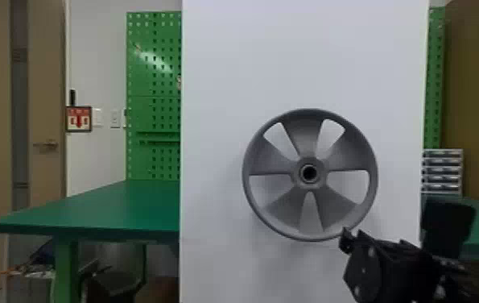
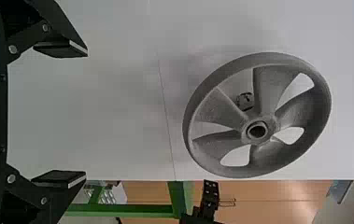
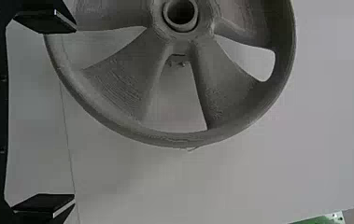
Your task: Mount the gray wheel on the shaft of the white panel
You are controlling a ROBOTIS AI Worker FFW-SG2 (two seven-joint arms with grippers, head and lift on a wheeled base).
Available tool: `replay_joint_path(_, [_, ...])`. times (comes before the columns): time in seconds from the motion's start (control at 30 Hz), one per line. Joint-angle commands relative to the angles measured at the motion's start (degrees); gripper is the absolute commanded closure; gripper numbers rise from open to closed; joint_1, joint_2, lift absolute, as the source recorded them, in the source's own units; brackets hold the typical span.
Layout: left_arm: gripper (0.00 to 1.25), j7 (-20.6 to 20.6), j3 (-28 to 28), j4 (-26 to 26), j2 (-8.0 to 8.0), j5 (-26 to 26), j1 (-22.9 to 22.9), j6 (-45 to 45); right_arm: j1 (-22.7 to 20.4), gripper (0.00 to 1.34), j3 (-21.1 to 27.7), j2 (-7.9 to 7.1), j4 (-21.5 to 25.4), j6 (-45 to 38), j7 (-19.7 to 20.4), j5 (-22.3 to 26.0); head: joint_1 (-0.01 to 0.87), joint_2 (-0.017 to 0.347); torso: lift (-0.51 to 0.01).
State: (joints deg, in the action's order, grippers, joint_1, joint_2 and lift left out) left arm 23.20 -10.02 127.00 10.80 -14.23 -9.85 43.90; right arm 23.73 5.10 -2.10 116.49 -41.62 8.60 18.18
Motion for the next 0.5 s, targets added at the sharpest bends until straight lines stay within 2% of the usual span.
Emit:
replay_joint_path(0.0, [0.33,0.0,0.0,0.0,-0.08,-0.1,0.0,-0.1,-3.3,0.0,-1.3,-0.97,0.0,3.7,-1.0,-0.4,0.038,-0.008,-0.495])
replay_joint_path(0.17, [0.33,0.0,0.0,0.0,-0.08,-0.2,0.0,-0.2,-6.2,0.0,-1.7,-0.88,-0.3,6.6,-2.7,-2.3,0.038,-0.008,-0.495])
replay_joint_path(0.37, [0.33,0.0,0.2,0.0,-0.16,-0.4,0.1,-0.6,-10.0,0.0,-1.3,0.52,-1.8,12.6,-5.8,-7.6,0.038,-0.008,-0.495])
replay_joint_path(0.47, [0.33,0.0,0.4,0.0,-0.16,-0.4,0.1,-0.8,-12.4,0.0,-1.1,0.96,-3.4,17.5,-6.8,-8.7,0.038,-0.008,-0.495])
